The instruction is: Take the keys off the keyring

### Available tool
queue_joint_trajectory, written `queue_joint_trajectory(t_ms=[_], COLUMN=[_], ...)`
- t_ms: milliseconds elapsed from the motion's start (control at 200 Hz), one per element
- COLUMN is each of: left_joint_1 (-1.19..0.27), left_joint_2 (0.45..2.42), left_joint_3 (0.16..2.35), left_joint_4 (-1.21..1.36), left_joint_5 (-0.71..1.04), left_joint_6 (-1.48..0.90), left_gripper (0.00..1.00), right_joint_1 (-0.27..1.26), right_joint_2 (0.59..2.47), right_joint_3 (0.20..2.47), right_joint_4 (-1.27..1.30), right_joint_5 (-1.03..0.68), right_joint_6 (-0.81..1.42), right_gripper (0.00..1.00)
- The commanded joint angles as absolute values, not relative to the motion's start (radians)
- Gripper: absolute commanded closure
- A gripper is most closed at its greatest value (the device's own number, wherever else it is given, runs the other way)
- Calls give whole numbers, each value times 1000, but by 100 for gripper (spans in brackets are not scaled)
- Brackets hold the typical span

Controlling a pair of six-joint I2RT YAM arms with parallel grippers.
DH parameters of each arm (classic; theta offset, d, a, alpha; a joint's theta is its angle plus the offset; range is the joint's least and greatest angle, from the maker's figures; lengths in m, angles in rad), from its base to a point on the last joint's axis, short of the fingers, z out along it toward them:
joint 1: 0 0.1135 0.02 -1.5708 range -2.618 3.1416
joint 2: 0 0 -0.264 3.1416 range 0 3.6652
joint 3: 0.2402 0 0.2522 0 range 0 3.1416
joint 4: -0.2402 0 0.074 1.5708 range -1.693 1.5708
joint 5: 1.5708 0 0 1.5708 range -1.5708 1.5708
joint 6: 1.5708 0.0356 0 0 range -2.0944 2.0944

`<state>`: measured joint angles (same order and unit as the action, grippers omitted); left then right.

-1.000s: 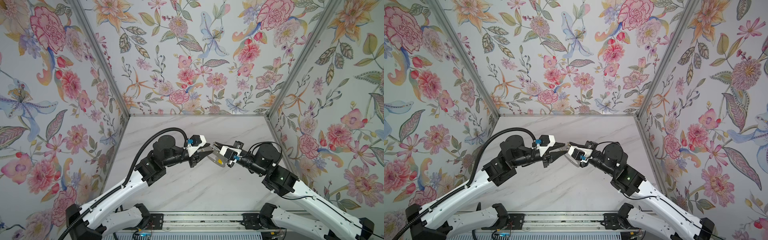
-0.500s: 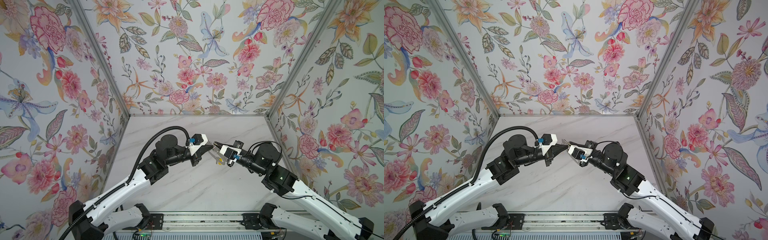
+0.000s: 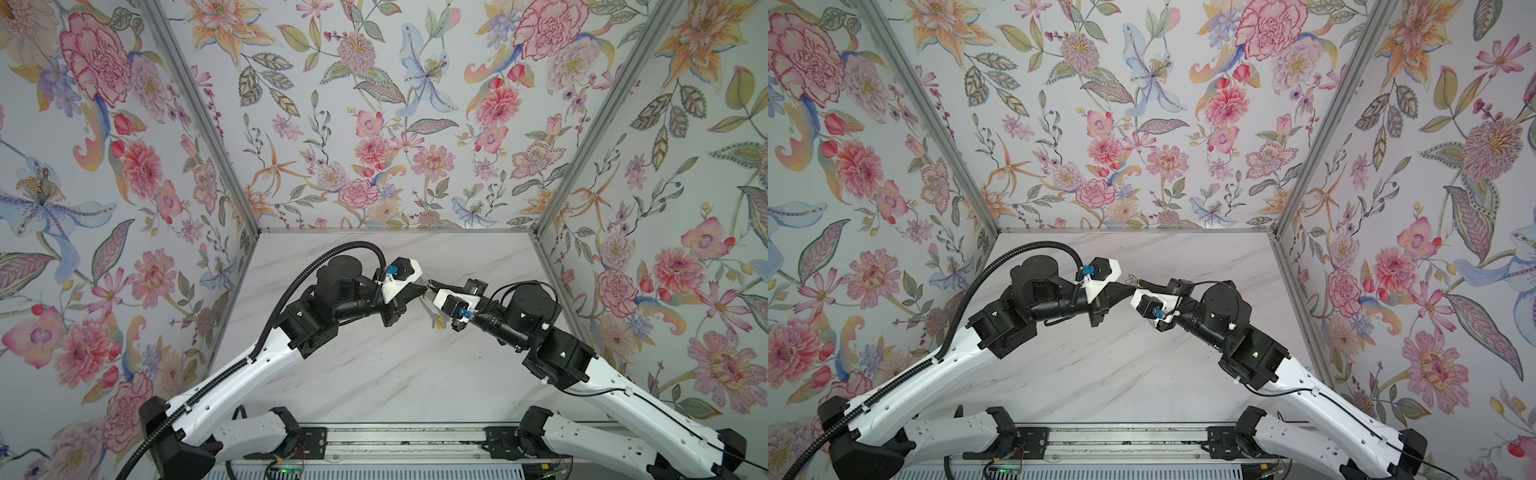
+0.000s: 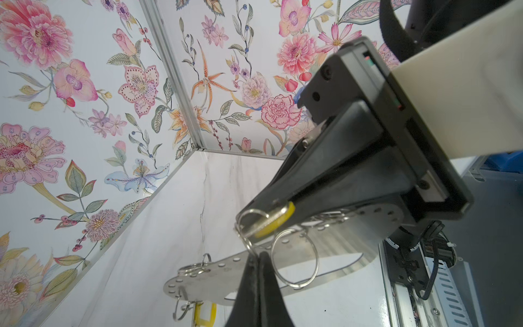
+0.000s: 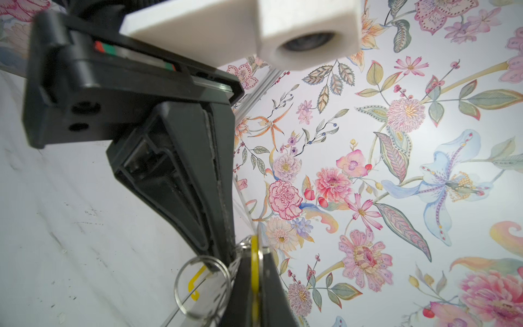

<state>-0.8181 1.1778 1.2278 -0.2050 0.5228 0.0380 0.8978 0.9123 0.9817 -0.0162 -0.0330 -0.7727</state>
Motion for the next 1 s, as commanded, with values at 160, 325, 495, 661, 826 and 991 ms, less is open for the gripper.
queue_joint_trajectory(t_ms=[160,325,495,661,826,991], left_joint_1=[-824,-822,-796,-767,-760,-761], left_joint_2=[1235,1263,1273,1278,1299,1369], left_joint_3=[1435,1507,1547,1563,1582,1621], left_joint_4=[-469,-566,-604,-599,-608,-673], left_joint_5=[523,512,507,558,615,631], left_joint_6=[139,184,203,203,205,213], left_gripper=[100,100,100,100,100,100], right_joint_1=[979,1019,1071,1075,1091,1115], right_joint_2=[954,981,995,1004,1017,979], right_joint_3=[991,987,964,952,956,962], right_joint_4=[-89,-88,-49,-32,-27,-19], right_joint_5=[159,270,385,452,460,384], right_joint_6=[-898,-948,-1005,-1035,-1046,-1023], right_gripper=[100,100,100,100,100,100])
